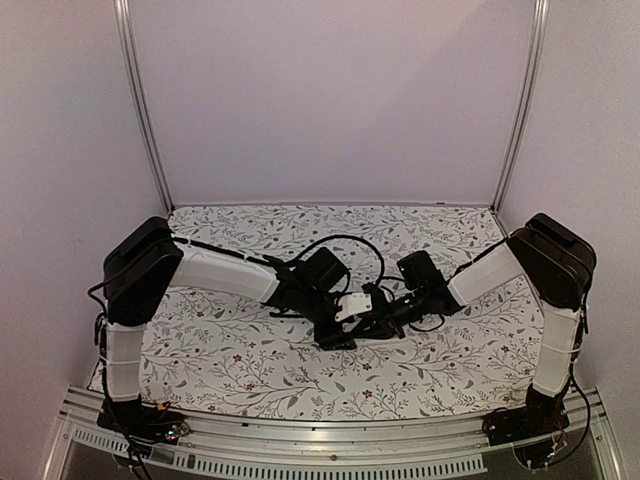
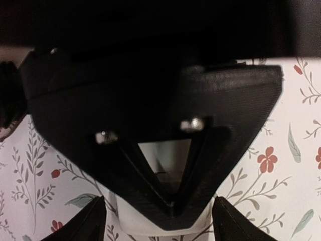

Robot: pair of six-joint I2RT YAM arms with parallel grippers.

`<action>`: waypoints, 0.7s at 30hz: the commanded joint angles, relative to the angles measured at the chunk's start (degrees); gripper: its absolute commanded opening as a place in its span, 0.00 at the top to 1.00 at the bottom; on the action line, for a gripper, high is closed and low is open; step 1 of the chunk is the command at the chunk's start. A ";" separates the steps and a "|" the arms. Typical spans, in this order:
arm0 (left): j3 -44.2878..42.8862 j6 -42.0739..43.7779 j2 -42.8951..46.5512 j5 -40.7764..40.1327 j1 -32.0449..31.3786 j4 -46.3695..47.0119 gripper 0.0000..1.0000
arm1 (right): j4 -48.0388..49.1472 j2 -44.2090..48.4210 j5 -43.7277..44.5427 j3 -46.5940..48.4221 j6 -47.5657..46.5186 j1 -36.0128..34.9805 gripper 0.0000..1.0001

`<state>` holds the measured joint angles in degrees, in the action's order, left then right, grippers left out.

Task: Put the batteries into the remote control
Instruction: Load the battery cover onto the remote control without the battery cover.

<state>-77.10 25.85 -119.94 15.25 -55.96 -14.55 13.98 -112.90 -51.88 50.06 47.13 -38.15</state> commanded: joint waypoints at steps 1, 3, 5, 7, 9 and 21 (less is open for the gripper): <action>2.84 -0.90 1.21 -2.36 0.23 1.84 0.25 | -4.00 -3.44 4.19 -1.63 -0.49 -0.19 0.97; 4.04 -1.44 2.44 -3.41 0.32 3.24 0.20 | -4.52 -3.46 4.45 -1.72 -0.79 -0.19 0.97; 5.56 -2.01 3.99 -3.84 0.52 4.88 0.16 | -5.10 -3.47 4.54 -1.80 -1.21 -0.22 0.97; 7.13 -2.79 5.82 -4.41 0.81 6.77 0.07 | -5.55 -3.35 4.59 -1.98 -1.76 -0.22 0.97; 9.45 -3.93 7.92 -5.06 1.14 9.24 0.01 | -5.92 -3.29 4.74 -2.07 -2.15 -0.21 0.97; 27.15 -20.83 20.72 -14.21 5.60 34.33 0.00 | -7.64 -1.20 4.77 -2.25 -3.17 0.66 0.97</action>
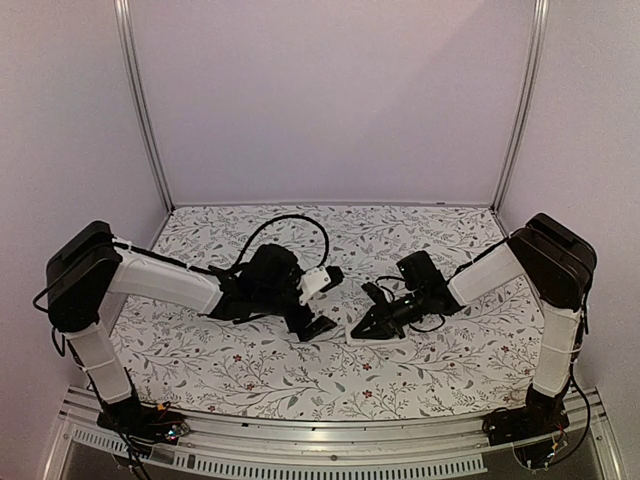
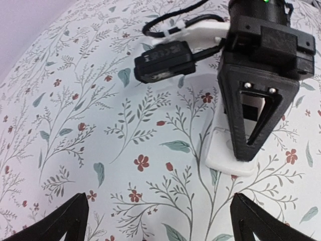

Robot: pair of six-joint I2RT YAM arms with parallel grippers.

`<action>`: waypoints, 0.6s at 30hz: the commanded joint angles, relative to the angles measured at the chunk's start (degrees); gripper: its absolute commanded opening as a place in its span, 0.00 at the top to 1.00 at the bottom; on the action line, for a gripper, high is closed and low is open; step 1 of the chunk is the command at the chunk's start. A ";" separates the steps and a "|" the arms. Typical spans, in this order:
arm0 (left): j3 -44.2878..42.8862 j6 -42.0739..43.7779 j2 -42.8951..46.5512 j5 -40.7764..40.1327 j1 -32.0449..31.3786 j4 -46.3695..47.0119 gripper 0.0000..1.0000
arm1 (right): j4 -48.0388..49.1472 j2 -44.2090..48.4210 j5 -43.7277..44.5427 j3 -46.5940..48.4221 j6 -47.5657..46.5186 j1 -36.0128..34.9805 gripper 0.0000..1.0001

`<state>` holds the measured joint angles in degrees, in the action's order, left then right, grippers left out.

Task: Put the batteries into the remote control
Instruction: Load the battery cover onto the remote control without the battery cover.

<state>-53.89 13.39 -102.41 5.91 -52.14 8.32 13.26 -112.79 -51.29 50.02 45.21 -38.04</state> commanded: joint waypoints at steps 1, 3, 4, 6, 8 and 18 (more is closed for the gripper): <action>4.24 -9.63 3.46 -5.40 2.06 11.98 0.00 | -7.07 -1.29 4.24 -2.37 -1.37 0.79 0.97; 3.83 -12.73 3.20 -7.40 2.51 11.64 0.00 | -7.23 -1.30 4.18 -2.63 -1.44 1.13 0.97; 3.39 -14.45 3.03 -8.12 2.86 11.23 0.00 | -7.44 -1.09 4.41 -2.83 -1.53 1.24 0.97; 2.90 -16.82 2.98 -8.57 3.41 10.89 0.00 | -8.65 -0.24 5.00 -3.16 -1.89 1.43 0.97; 2.87 -18.68 3.31 -9.86 3.62 11.14 0.00 | -10.28 0.48 5.73 -3.17 -3.08 1.45 0.97; 1.28 -23.98 4.02 -9.53 3.71 6.80 0.00 | -15.40 2.03 6.00 -1.06 -6.83 1.27 0.96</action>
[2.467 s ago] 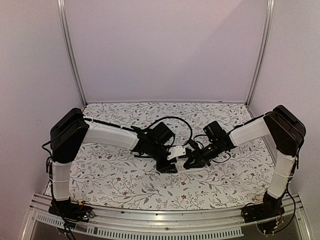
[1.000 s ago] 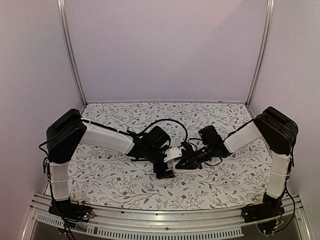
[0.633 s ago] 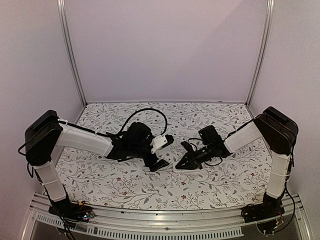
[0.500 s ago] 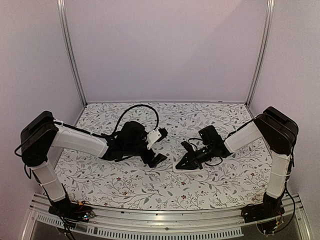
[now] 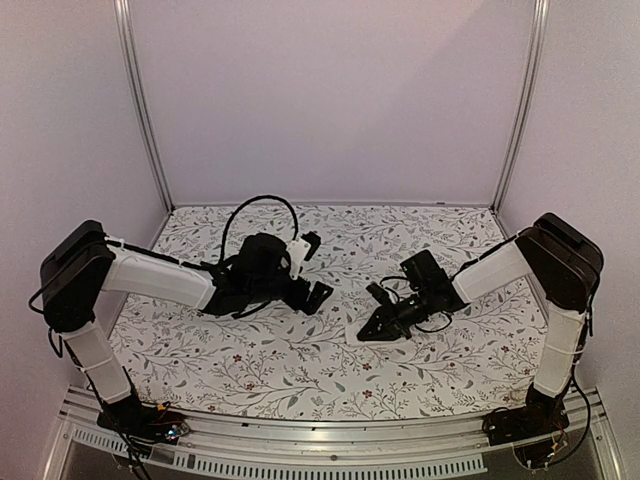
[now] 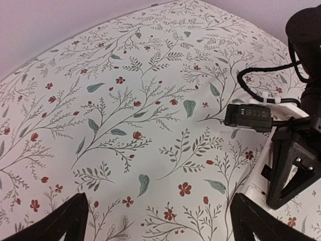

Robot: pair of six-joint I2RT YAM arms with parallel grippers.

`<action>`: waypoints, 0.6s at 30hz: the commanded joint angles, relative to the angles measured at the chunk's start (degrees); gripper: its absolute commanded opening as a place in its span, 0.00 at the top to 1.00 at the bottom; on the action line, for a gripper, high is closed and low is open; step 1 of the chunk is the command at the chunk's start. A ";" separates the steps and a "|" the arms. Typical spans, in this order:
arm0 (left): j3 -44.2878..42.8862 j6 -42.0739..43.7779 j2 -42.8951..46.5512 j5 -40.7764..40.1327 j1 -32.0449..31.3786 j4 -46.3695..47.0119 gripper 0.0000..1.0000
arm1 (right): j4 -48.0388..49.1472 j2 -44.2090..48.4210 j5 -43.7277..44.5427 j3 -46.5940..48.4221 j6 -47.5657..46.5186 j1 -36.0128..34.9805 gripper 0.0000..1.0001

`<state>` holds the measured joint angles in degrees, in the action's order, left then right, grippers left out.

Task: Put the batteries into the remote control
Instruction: Load the battery cover onto the remote control without the battery cover.

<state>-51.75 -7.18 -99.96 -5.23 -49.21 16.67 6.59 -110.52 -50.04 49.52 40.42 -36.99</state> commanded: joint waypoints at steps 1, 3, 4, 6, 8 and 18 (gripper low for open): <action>-0.07 -3.98 1.87 2.34 0.74 -0.18 0.00 | -8.71 0.10 4.53 -0.38 -2.10 0.24 0.95; 0.49 -6.21 2.13 2.51 0.70 0.95 0.00 | -8.58 1.36 4.09 0.21 -2.10 0.01 0.93; 0.50 -6.77 2.02 2.62 0.70 1.19 0.00 | -8.57 2.13 3.92 0.60 -2.17 -0.19 0.92; 0.29 -7.24 1.75 2.19 0.33 0.93 0.00 | -8.38 3.84 3.37 1.35 -2.11 -0.36 0.90; 0.39 -7.93 1.62 1.00 -0.05 1.13 0.00 | -8.25 5.43 3.26 2.09 -1.87 -0.40 0.88; 2.95 -14.97 5.43 0.14 0.30 2.01 0.01 | -10.94 14.38 2.33 1.77 -2.32 3.45 0.70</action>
<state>-49.84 -17.56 -97.38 -5.06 -49.23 17.87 -1.48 -99.79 -48.29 51.53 38.98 -36.42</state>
